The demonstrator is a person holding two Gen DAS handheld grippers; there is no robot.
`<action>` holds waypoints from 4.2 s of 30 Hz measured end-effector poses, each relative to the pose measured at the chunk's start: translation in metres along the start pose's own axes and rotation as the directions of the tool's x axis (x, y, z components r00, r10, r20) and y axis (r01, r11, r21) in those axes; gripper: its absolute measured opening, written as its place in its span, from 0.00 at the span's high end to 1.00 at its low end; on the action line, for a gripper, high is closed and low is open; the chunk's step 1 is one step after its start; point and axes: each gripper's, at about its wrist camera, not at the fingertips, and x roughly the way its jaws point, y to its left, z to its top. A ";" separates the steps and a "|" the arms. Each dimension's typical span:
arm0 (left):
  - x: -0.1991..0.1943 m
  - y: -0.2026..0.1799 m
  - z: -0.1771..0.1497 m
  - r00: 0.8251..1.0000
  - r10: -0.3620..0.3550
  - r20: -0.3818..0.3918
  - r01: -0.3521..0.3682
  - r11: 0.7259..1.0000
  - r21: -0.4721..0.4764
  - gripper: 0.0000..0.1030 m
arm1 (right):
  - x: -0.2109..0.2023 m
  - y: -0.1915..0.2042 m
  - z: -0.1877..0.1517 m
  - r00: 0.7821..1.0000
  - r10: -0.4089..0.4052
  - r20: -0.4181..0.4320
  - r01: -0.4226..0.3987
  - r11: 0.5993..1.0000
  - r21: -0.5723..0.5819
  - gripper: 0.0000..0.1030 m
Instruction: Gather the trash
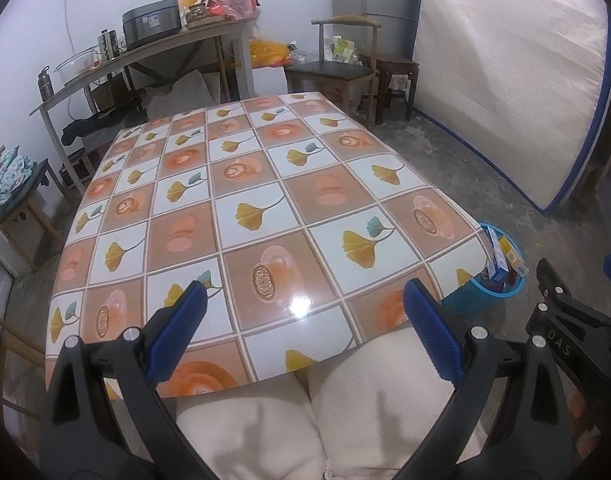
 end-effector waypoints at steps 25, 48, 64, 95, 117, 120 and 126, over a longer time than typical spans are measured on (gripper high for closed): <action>-0.002 0.013 0.000 0.998 0.061 -0.002 -0.061 0.997 -0.053 0.08 | -0.006 0.001 0.002 1.000 0.003 0.022 -0.003 1.000 -0.028 0.06; -0.002 0.015 -0.002 0.997 0.072 -0.016 -0.072 0.995 -0.062 0.08 | -0.004 0.005 0.002 0.999 0.037 0.034 -0.033 0.995 -0.096 0.06; -0.001 0.015 -0.002 0.997 0.072 -0.019 -0.073 0.995 -0.062 0.08 | -0.004 0.003 0.003 0.993 0.113 0.025 -0.110 0.987 -0.121 0.06; 0.001 0.017 -0.004 0.997 0.071 -0.023 -0.072 0.996 -0.061 0.08 | -0.002 0.004 0.005 0.989 0.145 0.021 -0.140 0.978 -0.154 0.06; 0.001 0.019 -0.004 0.997 0.069 -0.025 -0.071 0.996 -0.061 0.08 | -0.003 0.003 0.005 0.989 0.144 0.024 -0.139 0.979 -0.152 0.06; 0.001 0.020 -0.005 0.997 0.069 -0.026 -0.071 0.996 -0.060 0.08 | -0.002 0.003 0.005 0.989 0.143 0.025 -0.138 0.978 -0.154 0.06; 0.001 0.020 -0.005 0.997 0.069 -0.026 -0.071 0.996 -0.060 0.08 | -0.002 0.003 0.005 0.989 0.143 0.025 -0.138 0.979 -0.153 0.06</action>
